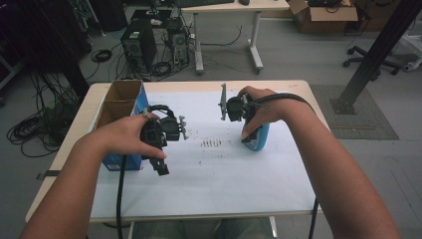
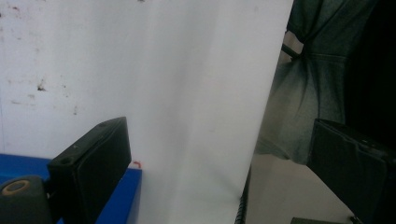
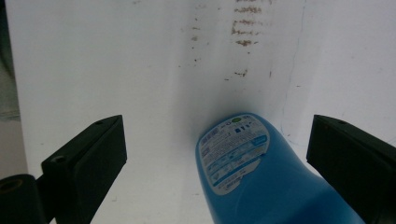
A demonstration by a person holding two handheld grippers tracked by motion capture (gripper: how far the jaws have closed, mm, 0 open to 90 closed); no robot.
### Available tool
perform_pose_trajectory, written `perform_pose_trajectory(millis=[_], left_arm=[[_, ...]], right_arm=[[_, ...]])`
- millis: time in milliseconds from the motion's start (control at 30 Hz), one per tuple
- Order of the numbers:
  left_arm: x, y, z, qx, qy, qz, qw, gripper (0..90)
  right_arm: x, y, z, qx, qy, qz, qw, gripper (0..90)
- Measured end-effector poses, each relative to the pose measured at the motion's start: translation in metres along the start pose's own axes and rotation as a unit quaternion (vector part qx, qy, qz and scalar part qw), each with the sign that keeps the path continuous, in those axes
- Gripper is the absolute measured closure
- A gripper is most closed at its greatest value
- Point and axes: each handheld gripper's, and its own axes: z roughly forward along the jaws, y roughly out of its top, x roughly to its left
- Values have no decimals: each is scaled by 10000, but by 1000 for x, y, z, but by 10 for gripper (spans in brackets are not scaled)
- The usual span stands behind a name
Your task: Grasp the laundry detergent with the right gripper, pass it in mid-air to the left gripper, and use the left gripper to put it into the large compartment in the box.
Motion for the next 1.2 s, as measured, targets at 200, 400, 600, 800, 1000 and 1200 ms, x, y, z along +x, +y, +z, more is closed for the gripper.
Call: perform_pose_trajectory(millis=[200,400,600,800,1000,1200], left_arm=[[-1,-1,-2,25,22,29,10000,66],[-1,-1,-1,-2,33,46,10000,66],[-1,-2,-2,-16,34,36,10000,66],[-2,-2,-2,-46,25,18,10000,65],[-1,-3,-3,-72,51,51,9999,65],[-2,-5,-4,-82,34,7,10000,65]], right_arm=[[19,-7,-14,-148,-45,-70,9999,48],[38,-18,-21,-250,-132,-15,9996,47],[54,-33,-22,-412,-202,198,9988,50],[66,-53,-16,-657,-319,561,9958,50],[72,-67,-9,-760,-353,809,9932,46],[81,-84,-1,-937,-451,1122,9882,50]])
